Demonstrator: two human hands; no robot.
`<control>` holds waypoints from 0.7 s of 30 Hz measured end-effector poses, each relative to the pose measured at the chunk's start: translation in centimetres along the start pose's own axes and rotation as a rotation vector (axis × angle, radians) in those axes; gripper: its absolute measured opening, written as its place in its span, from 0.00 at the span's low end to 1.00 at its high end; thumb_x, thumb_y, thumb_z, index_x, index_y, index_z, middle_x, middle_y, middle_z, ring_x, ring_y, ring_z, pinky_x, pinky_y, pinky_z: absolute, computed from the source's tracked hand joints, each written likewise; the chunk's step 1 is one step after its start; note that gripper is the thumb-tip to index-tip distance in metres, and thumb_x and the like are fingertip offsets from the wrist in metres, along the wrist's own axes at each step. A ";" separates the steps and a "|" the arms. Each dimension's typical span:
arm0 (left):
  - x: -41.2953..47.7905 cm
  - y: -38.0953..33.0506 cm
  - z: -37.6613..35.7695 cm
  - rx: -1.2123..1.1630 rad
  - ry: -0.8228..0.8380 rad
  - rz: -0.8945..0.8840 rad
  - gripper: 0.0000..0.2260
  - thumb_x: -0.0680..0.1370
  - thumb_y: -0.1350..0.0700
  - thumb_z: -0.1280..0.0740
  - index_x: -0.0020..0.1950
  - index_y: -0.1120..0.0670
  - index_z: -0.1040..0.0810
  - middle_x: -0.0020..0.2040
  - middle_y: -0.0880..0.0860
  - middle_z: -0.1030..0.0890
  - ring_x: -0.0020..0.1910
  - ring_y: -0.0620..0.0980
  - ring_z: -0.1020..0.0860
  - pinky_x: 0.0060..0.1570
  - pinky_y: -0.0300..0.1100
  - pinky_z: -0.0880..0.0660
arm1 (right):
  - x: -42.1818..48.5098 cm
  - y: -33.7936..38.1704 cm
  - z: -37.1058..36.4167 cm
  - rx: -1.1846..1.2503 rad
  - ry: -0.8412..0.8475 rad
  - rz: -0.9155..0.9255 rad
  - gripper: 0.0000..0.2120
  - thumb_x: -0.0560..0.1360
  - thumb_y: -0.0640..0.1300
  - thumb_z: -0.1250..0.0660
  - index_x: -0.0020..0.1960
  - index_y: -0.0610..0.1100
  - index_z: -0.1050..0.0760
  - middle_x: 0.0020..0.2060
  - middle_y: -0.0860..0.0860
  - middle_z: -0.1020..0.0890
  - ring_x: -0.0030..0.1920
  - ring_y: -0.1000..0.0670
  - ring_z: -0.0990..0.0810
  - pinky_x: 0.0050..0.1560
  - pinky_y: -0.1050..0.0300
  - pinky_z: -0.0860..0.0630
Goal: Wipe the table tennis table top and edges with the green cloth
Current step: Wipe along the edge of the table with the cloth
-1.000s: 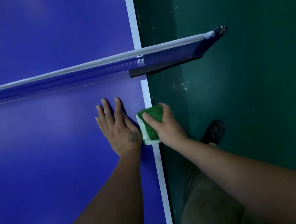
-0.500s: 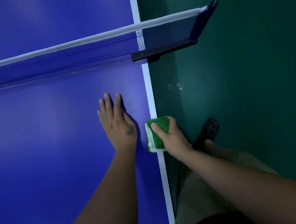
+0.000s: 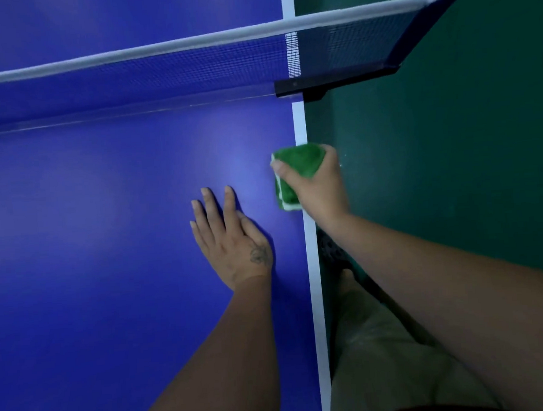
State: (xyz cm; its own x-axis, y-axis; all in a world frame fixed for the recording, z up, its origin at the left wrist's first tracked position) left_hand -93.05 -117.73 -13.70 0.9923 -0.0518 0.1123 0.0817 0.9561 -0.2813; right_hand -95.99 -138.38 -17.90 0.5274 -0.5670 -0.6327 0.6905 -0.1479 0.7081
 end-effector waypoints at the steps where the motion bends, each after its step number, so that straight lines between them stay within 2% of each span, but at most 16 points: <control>1: 0.0 0.0 0.0 0.003 -0.003 0.001 0.21 0.87 0.57 0.41 0.80 0.51 0.24 0.85 0.55 0.33 0.85 0.58 0.38 0.84 0.59 0.42 | -1.6 -1.1 0.2 -0.010 0.032 -0.008 0.53 0.61 0.76 0.23 0.76 0.51 0.36 0.67 0.52 0.22 0.65 0.47 0.20 0.67 0.45 0.20; 4: -0.1 0.0 -0.1 0.001 0.004 -0.007 0.21 0.87 0.58 0.40 0.80 0.51 0.25 0.85 0.55 0.33 0.85 0.58 0.38 0.83 0.60 0.42 | -6.6 -5.8 1.1 -0.102 0.148 -0.086 0.56 0.59 0.78 0.24 0.78 0.54 0.38 0.69 0.52 0.23 0.65 0.47 0.20 0.67 0.45 0.20; 6: -0.2 0.0 -0.2 0.003 0.012 -0.018 0.21 0.87 0.57 0.41 0.80 0.51 0.25 0.85 0.55 0.33 0.86 0.58 0.39 0.83 0.60 0.42 | -9.4 -8.6 1.5 -0.134 0.215 -0.148 0.53 0.63 0.72 0.19 0.78 0.54 0.38 0.70 0.52 0.24 0.66 0.46 0.20 0.69 0.43 0.21; 8: -0.2 0.0 -0.3 0.010 0.019 -0.019 0.21 0.88 0.57 0.42 0.81 0.51 0.26 0.85 0.55 0.34 0.86 0.57 0.40 0.84 0.60 0.42 | -10.4 -9.8 1.6 -0.127 0.213 -0.179 0.49 0.66 0.68 0.17 0.77 0.54 0.37 0.69 0.53 0.25 0.66 0.47 0.21 0.68 0.47 0.22; 12: -0.3 -0.4 -0.4 0.018 0.043 -0.015 0.23 0.87 0.56 0.45 0.82 0.50 0.28 0.86 0.54 0.36 0.87 0.57 0.41 0.84 0.59 0.44 | -7.4 -7.2 1.3 -0.087 0.126 -0.137 0.43 0.64 0.66 0.15 0.69 0.57 0.33 0.63 0.56 0.23 0.61 0.51 0.21 0.63 0.51 0.22; 16: -0.2 -1.6 -0.2 -0.019 0.081 0.096 0.23 0.86 0.60 0.44 0.82 0.53 0.29 0.86 0.56 0.37 0.87 0.59 0.43 0.85 0.60 0.46 | -1.6 -2.7 3.7 0.005 -0.028 -0.062 0.28 0.67 0.58 0.15 0.59 0.59 0.28 0.53 0.57 0.19 0.51 0.49 0.17 0.46 0.58 0.22; 19: -0.4 -3.3 0.0 -0.087 0.172 0.218 0.22 0.88 0.59 0.39 0.84 0.55 0.31 0.87 0.57 0.40 0.87 0.60 0.46 0.85 0.60 0.48 | 2.6 0.0 7.4 -0.001 -0.059 -0.059 0.30 0.67 0.55 0.15 0.61 0.55 0.28 0.52 0.54 0.18 0.51 0.46 0.16 0.50 0.53 0.19; 21: -0.7 -4.9 0.0 -0.130 0.269 0.237 0.23 0.88 0.57 0.37 0.84 0.55 0.32 0.88 0.56 0.43 0.88 0.58 0.49 0.86 0.57 0.49 | 4.0 0.9 10.5 0.008 -0.030 -0.045 0.31 0.65 0.56 0.13 0.60 0.55 0.28 0.51 0.57 0.19 0.51 0.50 0.17 0.48 0.54 0.20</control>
State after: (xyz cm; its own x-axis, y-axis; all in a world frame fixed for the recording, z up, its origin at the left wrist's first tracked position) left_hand -94.16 -122.40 -12.43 0.9725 0.0763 -0.2201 -0.1593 0.9071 -0.3897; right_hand -98.45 -149.29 -16.50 0.4803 -0.5837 -0.6547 0.7094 -0.1804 0.6813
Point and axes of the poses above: each hand's wrist, its own x-axis towards the middle knuckle, its own z-axis out of the back of the hand, y = z × x, the point moved 8 cm from there along x, towards the middle knuckle
